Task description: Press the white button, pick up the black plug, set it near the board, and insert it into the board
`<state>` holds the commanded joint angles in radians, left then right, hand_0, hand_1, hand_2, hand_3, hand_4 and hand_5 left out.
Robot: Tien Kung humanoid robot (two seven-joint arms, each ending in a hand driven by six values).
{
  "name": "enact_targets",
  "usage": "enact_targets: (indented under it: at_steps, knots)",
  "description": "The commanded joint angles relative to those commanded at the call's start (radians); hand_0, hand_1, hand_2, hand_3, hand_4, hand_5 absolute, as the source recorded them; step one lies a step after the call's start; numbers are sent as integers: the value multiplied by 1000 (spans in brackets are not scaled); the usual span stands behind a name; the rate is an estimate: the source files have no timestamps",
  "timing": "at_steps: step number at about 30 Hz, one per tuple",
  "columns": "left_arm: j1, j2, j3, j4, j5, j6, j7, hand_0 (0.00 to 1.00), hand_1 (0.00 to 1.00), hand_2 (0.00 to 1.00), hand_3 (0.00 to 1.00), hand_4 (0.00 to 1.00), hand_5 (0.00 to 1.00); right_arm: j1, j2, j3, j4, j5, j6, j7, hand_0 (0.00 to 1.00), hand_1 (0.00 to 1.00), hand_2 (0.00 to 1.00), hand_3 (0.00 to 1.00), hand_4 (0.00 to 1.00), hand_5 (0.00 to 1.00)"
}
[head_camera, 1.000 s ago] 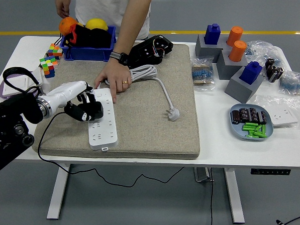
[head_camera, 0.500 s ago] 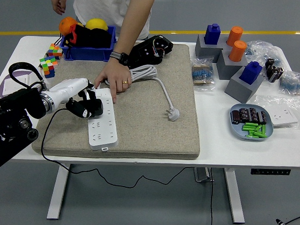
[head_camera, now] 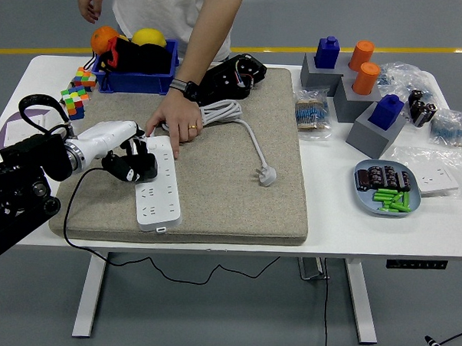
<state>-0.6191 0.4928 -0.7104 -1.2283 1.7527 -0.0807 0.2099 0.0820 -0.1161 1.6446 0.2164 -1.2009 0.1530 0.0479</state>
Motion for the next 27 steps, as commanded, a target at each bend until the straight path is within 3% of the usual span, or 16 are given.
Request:
enact_targets:
  at_steps: [14,27]
  knots:
    - [-20,-19,34,42,4,8,-3,544,467,433,465,744,2,0,0,-9,0,4,-1,2,822,757,740,733,785,562]
    - [-27,-19,61,62,-7,5,-2,534,463,431,463,742,2,1,-1,-17,-1,8,-1,2,823,757,740,733,784,564]
